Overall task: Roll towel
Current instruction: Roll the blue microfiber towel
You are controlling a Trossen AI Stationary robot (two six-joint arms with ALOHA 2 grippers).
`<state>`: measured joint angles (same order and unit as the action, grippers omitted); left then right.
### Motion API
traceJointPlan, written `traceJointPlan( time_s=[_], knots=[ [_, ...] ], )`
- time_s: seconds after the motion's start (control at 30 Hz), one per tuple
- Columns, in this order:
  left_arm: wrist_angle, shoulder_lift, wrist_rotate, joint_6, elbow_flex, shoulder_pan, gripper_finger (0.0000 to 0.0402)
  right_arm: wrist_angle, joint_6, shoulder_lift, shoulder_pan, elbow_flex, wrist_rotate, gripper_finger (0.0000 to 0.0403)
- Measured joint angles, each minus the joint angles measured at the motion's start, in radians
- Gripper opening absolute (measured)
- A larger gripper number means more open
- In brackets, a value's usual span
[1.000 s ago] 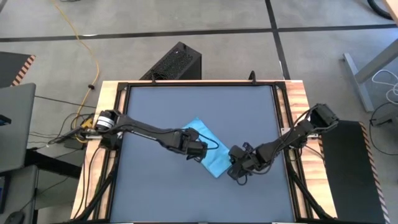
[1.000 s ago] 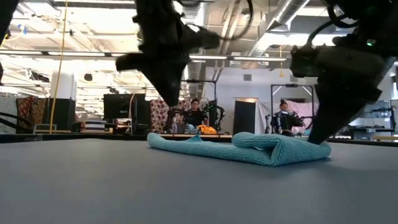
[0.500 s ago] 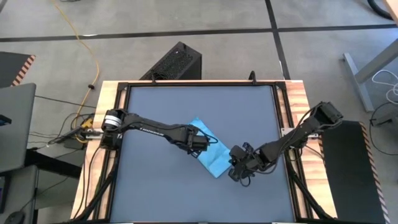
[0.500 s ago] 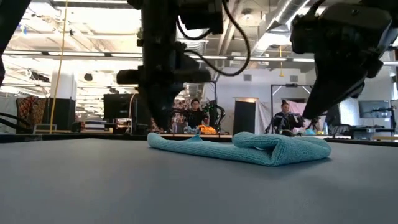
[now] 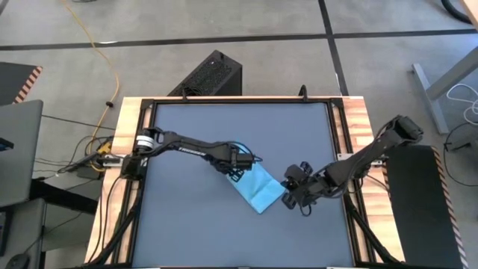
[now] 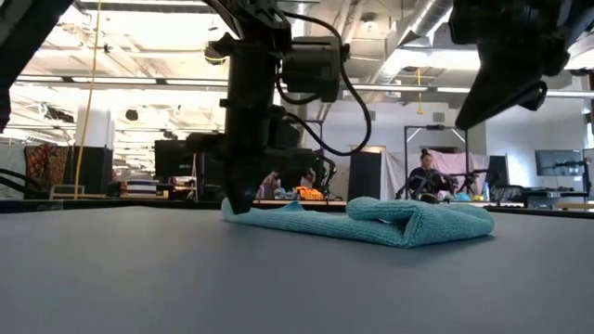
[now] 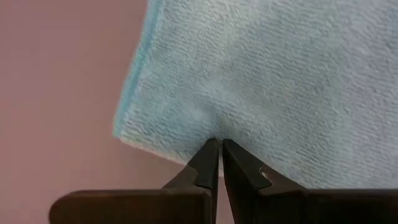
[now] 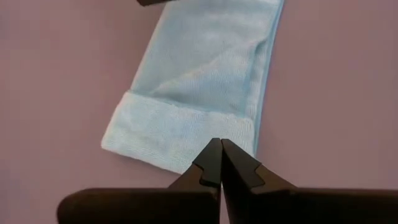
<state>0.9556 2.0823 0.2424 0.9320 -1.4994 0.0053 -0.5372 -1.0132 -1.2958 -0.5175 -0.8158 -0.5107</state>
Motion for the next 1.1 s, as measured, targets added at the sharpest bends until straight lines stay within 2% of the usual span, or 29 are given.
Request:
traceJointPlan(
  time_s=[0.33,0.63,0.9,1.1],
  knots=[
    [-0.052,0.000,0.021,-0.079,0.002,0.095,0.0013,-0.027,0.000,0.048,-0.028,0.000,-0.015,0.0028],
    [-0.155,0.000,-0.026,-0.138,0.002,0.198,0.0013,-0.042,0.000,0.048,-0.026,0.000,-0.018,0.0028],
    [-0.352,0.008,-0.056,-0.143,0.002,0.257,0.0013,-0.082,-0.001,0.048,-0.023,0.000,-0.018,0.0029],
    [-0.598,0.083,-0.204,-0.124,-0.003,0.285,0.0013,-0.118,-0.002,0.048,-0.023,0.000,-0.017,0.0028]
  ],
)
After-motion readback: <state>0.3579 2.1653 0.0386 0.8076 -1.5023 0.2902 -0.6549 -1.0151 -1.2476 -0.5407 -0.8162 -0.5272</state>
